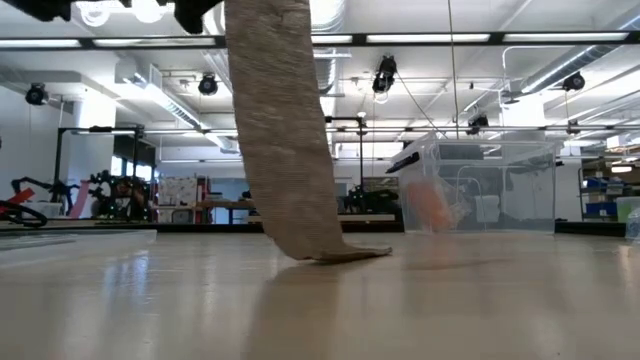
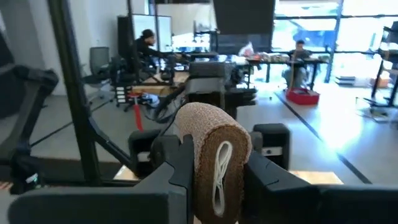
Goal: Roll bandage
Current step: Roll the brown bandage
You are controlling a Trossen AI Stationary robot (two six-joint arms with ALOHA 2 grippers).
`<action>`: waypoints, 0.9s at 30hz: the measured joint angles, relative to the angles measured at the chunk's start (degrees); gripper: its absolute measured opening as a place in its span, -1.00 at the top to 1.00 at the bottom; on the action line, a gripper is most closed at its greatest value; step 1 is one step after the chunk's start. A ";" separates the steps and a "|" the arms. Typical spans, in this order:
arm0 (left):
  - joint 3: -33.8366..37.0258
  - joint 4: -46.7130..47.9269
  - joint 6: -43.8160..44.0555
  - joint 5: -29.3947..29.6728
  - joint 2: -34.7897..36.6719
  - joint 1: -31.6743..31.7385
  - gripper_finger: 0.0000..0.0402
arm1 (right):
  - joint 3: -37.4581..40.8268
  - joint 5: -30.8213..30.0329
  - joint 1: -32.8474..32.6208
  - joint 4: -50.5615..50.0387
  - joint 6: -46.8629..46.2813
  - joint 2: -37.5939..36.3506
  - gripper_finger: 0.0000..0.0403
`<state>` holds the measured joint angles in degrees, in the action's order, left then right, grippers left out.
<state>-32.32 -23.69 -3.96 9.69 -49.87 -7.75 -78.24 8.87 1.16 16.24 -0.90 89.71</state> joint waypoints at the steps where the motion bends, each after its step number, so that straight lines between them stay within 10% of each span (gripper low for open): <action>1: -0.74 1.00 0.02 -0.01 0.16 0.00 -0.14 | 0.00 0.23 -0.01 0.05 0.64 0.00 0.68; 27: -17.72 13.07 10.27 -9.31 -0.45 -0.11 -0.32 | 0.00 6.58 0.00 5.55 22.27 -0.02 0.74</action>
<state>-50.04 -10.61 6.31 0.38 -50.32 -7.86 -78.24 15.44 1.16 21.80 21.36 89.69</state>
